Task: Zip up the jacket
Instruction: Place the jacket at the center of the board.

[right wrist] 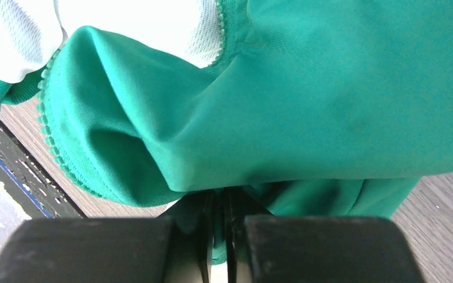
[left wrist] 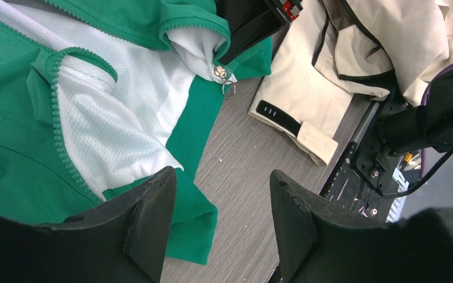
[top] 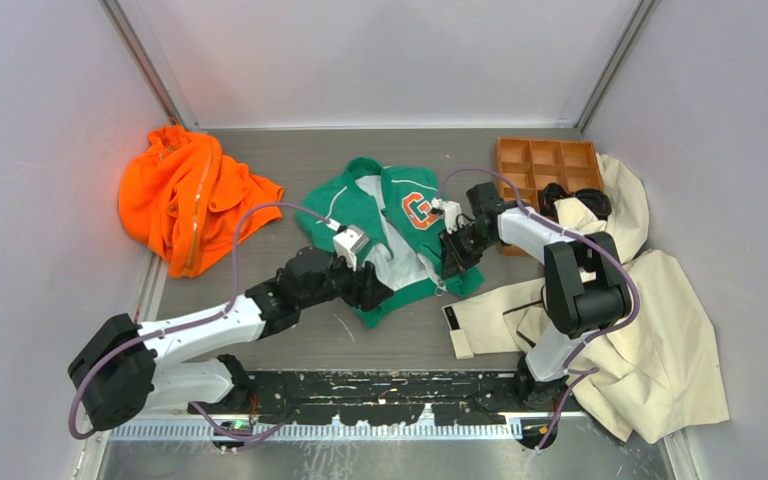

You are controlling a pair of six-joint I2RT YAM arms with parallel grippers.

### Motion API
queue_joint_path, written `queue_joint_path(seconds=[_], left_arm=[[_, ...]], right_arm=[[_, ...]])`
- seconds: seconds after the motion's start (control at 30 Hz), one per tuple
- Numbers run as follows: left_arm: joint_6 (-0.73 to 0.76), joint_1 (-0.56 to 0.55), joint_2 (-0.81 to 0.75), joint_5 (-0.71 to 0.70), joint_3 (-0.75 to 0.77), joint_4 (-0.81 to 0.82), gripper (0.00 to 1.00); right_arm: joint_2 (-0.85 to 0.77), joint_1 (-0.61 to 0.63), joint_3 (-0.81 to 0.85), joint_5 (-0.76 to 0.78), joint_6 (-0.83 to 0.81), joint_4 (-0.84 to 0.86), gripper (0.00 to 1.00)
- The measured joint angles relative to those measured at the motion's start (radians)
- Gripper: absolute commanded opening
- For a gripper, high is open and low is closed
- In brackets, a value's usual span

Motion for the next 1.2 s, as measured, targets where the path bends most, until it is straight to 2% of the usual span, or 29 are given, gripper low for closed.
queue_joint_path(seconds=[0.2,0.57,0.9,1.2], left_arm=[[0.000,0.008,-0.045,-0.016,-0.018,-0.002,0.60],[0.002,0.014,-0.125,-0.038,-0.025,-0.046,0.60],[0.021,0.015,-0.194,-0.054,-0.025,-0.116,0.60],[0.025,0.015,-0.237,-0.065,-0.025,-0.153,0.60]], right_arm=[[0.008,0.000,0.003,0.002,0.000,0.003,0.27],[-0.050,0.000,0.003,0.001,-0.028,-0.025,0.42],[-0.105,0.000,0.002,-0.008,-0.063,-0.066,0.50],[-0.139,0.000,-0.010,-0.017,-0.085,-0.099,0.52]])
